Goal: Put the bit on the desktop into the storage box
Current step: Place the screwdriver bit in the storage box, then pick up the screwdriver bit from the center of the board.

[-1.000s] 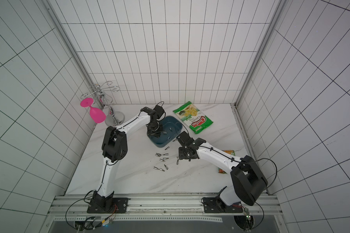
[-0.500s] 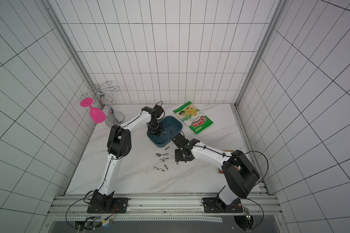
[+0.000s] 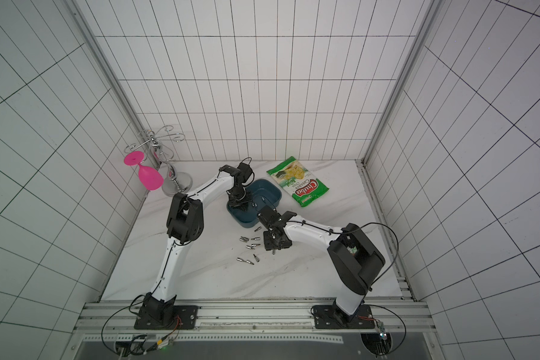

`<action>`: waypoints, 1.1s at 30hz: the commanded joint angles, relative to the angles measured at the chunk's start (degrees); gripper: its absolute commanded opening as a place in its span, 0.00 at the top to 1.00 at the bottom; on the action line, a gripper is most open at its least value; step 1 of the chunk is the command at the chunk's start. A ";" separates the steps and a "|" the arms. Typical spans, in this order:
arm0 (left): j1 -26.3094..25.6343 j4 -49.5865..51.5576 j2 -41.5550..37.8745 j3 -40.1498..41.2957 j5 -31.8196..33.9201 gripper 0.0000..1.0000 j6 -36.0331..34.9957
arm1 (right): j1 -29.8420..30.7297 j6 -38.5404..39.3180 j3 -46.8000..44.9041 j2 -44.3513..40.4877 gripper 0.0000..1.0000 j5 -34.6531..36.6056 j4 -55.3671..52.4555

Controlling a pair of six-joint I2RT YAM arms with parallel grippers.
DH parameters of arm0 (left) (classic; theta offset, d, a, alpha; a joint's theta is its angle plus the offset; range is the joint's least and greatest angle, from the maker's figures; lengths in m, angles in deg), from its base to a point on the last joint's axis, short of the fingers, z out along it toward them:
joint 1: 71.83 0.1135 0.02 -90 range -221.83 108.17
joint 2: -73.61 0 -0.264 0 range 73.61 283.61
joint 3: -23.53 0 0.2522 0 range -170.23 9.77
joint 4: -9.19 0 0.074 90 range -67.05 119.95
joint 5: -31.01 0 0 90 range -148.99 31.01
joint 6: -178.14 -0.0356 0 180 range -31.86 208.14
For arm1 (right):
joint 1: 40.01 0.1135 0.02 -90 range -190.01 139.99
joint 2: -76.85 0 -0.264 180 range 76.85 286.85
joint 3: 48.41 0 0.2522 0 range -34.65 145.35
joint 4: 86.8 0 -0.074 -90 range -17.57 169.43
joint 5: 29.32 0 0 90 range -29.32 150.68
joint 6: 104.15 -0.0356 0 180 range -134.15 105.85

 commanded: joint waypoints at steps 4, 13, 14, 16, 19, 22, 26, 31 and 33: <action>0.17 0.65 0.55 -0.45 -0.45 0.84 -1.21 | 1.00 -2.03 1.82 2.61 0.52 0.05 -4.30; 0.42 0.74 0.05 -0.62 -0.63 0.74 -1.26 | 1.02 -2.57 2.05 4.26 0.58 -1.74 -4.62; 0.43 0.83 -0.09 -0.67 -0.63 0.73 -1.23 | 1.01 -2.59 1.94 4.34 0.60 -2.00 -4.64; 0.42 0.83 -0.45 -0.68 -0.63 0.70 -1.27 | 0.99 -2.53 2.07 4.54 0.61 -2.33 -4.64; 0.50 0.99 -1.14 -0.96 -0.56 0.68 -1.27 | 1.01 -2.53 2.21 5.19 0.64 -2.97 -4.91; 0.51 1.98 -1.77 -2.24 -0.20 0.68 -1.26 | 0.95 -2.53 2.28 5.43 0.68 -3.26 -5.02; 0.51 3.56 -3.41 -4.76 0.10 0.67 -1.19 | 1.03 -2.46 2.49 5.59 0.75 -3.43 -5.08; 0.86 4.99 -6.74 -5.80 0.71 0.67 -1.07 | 0.92 -2.11 2.69 6.04 0.86 -4.73 -5.08; 0.88 5.78 -8.52 -5.21 1.19 0.67 -1.09 | 0.90 -1.84 2.84 5.83 0.92 -4.97 -5.31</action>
